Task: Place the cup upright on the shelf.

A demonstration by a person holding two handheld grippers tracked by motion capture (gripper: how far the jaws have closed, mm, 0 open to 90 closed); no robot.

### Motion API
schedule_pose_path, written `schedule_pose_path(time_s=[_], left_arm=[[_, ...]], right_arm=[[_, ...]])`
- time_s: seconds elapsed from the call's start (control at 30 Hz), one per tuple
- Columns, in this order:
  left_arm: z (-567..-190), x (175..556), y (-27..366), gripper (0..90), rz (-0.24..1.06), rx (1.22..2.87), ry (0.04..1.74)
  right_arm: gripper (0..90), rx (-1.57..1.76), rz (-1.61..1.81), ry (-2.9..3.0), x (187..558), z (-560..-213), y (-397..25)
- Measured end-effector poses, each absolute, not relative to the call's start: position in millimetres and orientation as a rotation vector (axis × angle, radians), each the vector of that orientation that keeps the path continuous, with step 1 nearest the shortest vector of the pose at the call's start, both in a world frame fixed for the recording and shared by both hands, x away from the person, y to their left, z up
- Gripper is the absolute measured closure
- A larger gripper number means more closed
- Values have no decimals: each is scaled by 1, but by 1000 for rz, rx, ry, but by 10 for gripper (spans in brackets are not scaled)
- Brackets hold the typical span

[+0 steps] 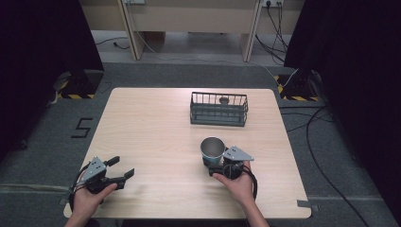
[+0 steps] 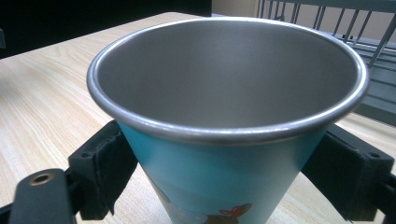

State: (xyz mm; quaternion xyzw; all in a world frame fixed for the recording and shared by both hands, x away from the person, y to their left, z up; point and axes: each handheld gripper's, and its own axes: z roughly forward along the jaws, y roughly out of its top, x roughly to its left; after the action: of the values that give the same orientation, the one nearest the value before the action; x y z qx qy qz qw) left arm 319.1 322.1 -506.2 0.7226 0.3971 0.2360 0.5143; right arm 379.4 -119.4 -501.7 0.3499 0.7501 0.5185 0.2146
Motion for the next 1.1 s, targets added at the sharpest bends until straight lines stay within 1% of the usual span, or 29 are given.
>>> schedule_pose_path(time_s=[0.1, 0.4, 1.1], left_arm=[[-506, 319, 322, 166, 566, 1737, 953], [-506, 319, 322, 167, 567, 1735, 953], [-506, 319, 322, 169, 567, 1734, 956]], right_arm=[[169, 970, 1445, 2075, 379, -503, -119], [179, 967, 1460, 2057, 377, -503, -120], [180, 975, 1509, 1934, 381, -477, -130]])
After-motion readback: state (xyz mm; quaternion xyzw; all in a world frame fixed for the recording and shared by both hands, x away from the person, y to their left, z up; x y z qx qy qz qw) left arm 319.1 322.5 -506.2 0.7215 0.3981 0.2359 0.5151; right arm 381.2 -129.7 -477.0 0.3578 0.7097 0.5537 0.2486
